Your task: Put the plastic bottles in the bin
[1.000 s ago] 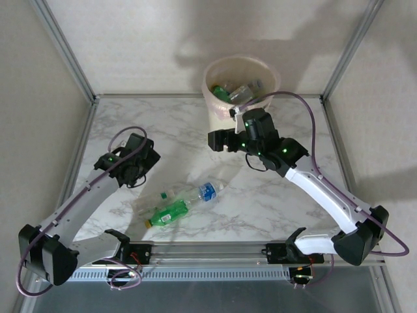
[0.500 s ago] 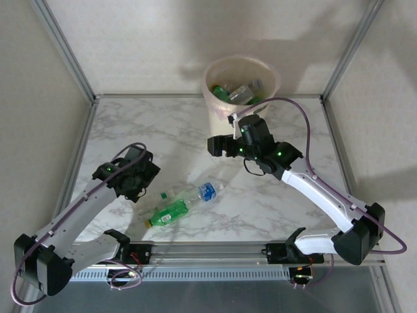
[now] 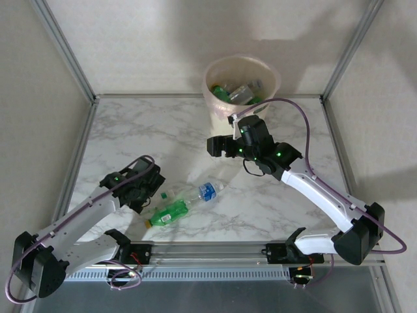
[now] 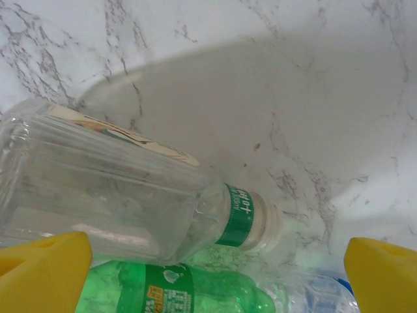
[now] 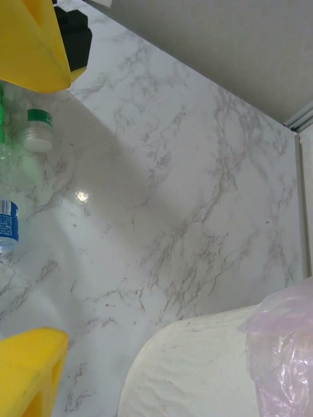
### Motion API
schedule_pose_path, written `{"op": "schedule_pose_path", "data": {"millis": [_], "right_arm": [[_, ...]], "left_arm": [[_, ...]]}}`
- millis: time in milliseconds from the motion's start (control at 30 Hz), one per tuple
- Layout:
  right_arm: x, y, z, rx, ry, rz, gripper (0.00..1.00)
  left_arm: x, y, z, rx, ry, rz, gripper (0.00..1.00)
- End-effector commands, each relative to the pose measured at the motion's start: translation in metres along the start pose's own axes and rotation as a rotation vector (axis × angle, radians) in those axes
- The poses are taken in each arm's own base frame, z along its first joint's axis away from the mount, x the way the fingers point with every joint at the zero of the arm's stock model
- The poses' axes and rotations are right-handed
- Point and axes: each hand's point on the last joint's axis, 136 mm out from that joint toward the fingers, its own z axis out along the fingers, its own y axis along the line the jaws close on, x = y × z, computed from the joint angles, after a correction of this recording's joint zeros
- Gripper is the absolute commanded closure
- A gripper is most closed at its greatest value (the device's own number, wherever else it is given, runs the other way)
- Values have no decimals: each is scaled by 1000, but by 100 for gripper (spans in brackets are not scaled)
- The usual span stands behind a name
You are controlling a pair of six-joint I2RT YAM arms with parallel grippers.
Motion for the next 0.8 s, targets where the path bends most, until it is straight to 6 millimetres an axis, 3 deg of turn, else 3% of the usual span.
{"op": "schedule_pose_path", "data": {"millis": [0,467,767], "right_arm": [[2,-1,1,16,-5,-1,7],[3,-2,4,25,8,9,6],[3,-2,4,28,10,14,6]], "left_arm": [[12,9,5,-39,45,-345,0],[22,9,21,-38,73,-408,0],[23,3,14,-22,75,-431,0]]}}
